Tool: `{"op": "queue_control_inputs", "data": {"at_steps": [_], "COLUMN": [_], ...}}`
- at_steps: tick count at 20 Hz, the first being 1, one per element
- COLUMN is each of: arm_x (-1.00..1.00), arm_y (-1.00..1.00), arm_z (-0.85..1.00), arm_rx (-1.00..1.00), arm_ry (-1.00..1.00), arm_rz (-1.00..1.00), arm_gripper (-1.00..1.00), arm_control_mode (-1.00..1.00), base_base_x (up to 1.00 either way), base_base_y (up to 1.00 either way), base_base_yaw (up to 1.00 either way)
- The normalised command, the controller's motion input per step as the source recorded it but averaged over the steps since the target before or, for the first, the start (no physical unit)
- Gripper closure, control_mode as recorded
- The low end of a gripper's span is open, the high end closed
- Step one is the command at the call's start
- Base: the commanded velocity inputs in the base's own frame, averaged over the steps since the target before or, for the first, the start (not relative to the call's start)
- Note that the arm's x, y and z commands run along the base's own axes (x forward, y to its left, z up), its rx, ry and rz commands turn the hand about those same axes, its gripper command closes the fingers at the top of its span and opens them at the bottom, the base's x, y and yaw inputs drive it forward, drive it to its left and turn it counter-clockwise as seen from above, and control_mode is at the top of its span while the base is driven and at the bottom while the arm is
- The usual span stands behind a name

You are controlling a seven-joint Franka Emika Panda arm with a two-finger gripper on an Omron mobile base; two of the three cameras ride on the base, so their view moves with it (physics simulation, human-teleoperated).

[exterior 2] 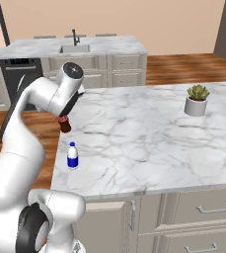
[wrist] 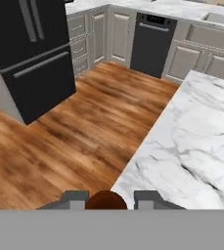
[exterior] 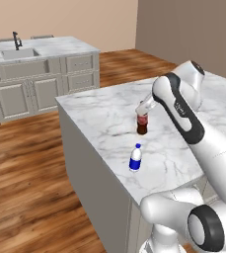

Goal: Pick the bottled water, bottled drink, water bottle from the counter and place them in the open cabinet.

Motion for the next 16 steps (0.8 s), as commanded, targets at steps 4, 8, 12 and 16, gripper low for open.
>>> {"op": "queue_control_inputs", "data": {"at_steps": [4, 8, 12, 16], "arm_x": [-0.40, -0.46, -0.53, -0.58], "arm_y": [-0.31, -0.35, -0.30, -0.21], "arm_z": [0.37, 0.26, 0.11, 0.05], "arm_rx": [0.00, 0.00, 0.00, 0.00], "arm_ry": [-0.13, -0.13, -0.09, -0.03], "arm_rz": [-0.25, -0.28, -0.28, -0.26], "arm_gripper": [1.00, 1.00, 1.00, 1.00], "arm_control_mode": [-1.00, -1.00, -1.00, -1.00], "base_base_x": [0.00, 0.00, 0.00, 0.00], "base_base_y": [0.00, 0.00, 0.00, 0.00], "base_base_yaw": [0.00, 0.00, 0.00, 0.00]}}
